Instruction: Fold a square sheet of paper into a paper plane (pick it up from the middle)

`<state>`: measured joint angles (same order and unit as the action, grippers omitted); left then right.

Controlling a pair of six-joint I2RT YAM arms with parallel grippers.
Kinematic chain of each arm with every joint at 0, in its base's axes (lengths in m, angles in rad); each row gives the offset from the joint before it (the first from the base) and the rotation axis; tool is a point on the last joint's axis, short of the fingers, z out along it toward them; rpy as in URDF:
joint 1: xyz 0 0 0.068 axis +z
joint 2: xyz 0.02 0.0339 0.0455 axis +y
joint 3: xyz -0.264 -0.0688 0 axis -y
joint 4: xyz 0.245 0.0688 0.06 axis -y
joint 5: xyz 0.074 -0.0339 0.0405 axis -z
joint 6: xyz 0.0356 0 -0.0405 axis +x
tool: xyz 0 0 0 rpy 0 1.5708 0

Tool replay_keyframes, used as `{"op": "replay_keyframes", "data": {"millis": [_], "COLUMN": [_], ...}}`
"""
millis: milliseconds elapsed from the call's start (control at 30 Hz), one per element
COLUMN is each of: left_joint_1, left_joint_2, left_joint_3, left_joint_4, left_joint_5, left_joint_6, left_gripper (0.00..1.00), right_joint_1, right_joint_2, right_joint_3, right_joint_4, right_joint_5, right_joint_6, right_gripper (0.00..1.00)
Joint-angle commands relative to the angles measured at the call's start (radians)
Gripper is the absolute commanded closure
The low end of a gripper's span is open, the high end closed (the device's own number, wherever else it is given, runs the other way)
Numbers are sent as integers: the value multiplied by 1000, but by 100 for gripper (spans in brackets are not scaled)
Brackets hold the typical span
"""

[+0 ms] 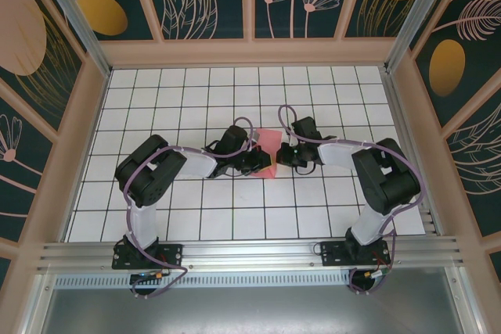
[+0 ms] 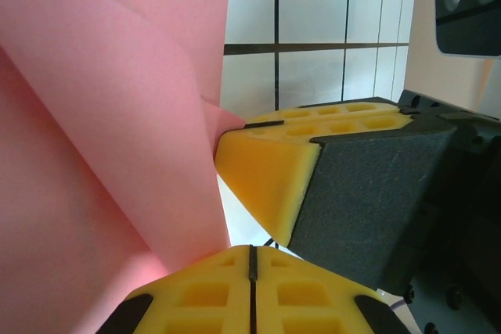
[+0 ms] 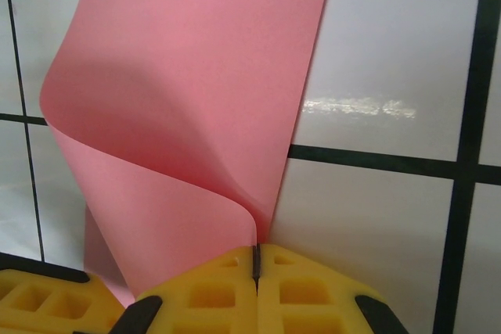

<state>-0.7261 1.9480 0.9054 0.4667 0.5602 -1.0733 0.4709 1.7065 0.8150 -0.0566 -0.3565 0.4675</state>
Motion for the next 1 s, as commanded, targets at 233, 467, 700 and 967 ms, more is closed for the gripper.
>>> {"op": "replay_keyframes", "data": {"millis": [233, 467, 700, 967], "left_joint_1": [-5, -5, -4, -5], "left_joint_2": [27, 43, 49, 48], "left_joint_3": [28, 34, 36, 35], "left_joint_4": [-15, -23, -32, -46], "left_joint_5": [-24, -25, -31, -41], "left_joint_6": [32, 31, 33, 33], "left_gripper": [91, 92, 92, 92], "right_joint_1": [-8, -8, -8, -9], "right_joint_2": [33, 37, 39, 37], "right_joint_3": [42, 47, 53, 56], "right_joint_4": [1, 6, 19, 29], "right_joint_5": [2, 1, -7, -7], "right_joint_6": [-32, -36, -45, -47], "right_gripper": [99, 99, 99, 99]}}
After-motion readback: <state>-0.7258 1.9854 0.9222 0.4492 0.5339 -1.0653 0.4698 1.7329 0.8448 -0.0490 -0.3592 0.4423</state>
